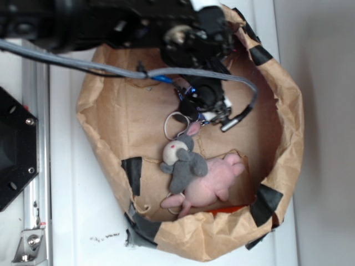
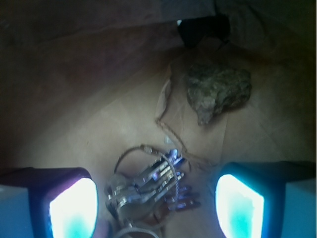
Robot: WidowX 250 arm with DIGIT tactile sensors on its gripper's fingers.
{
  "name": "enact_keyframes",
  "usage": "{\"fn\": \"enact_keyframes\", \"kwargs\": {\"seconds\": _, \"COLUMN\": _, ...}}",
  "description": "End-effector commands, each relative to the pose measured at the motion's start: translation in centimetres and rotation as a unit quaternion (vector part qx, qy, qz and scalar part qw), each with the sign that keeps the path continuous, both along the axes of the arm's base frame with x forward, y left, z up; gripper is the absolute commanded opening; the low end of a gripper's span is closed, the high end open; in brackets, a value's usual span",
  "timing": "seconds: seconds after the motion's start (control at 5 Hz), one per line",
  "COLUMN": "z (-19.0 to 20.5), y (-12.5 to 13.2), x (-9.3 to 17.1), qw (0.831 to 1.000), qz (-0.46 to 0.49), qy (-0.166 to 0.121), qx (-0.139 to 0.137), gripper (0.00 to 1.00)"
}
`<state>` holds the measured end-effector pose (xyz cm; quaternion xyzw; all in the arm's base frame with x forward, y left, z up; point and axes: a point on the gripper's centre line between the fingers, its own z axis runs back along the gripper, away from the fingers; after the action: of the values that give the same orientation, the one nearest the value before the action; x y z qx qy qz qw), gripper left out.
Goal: Grab the silver keys.
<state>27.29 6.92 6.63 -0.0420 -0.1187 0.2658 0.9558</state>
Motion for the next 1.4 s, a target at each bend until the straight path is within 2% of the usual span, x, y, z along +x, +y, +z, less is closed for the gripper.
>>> {"fn": "enact_keyframes", "kwargs": {"seconds": 0.0, "z": 0.5, "y": 1.2, "x": 0.5, "qw": 0.999, "qz": -0.015, "qy": -0.033, "qx": 0.03, "gripper": 1.0}}
{"fn": "enact_keyframes", "kwargs": {"seconds": 0.2, "z": 0.0, "y": 1.1, "x": 0.3, "qw": 0.998, "qz": -0.021, "qy": -0.036, "qx": 0.038, "gripper": 1.0}}
{"fn": "enact_keyframes", "kwargs": {"seconds": 0.4, "z": -1.3, "y": -0.1, "x": 0.3, "qw": 0.997, "qz": -0.029, "qy": -0.03, "qx": 0.068, "gripper": 1.0}}
{"fn": "enact_keyframes", "kwargs": {"seconds": 0.6, "z": -2.1, "y": -1.5, "x": 0.5, "qw": 0.996, "qz": -0.045, "qy": -0.023, "qx": 0.071, "gripper": 1.0}}
{"fn": "enact_keyframes", "kwargs": {"seconds": 0.8, "z": -2.7, "y": -2.3, "x": 1.5, "qw": 0.997, "qz": -0.049, "qy": -0.009, "qx": 0.053, "gripper": 1.0}}
{"fn": "enact_keyframes", "kwargs": {"seconds": 1.2, "z": -2.1, "y": -3.1, "x": 2.5, "qw": 0.998, "qz": -0.057, "qy": -0.021, "qx": 0.036, "gripper": 1.0}}
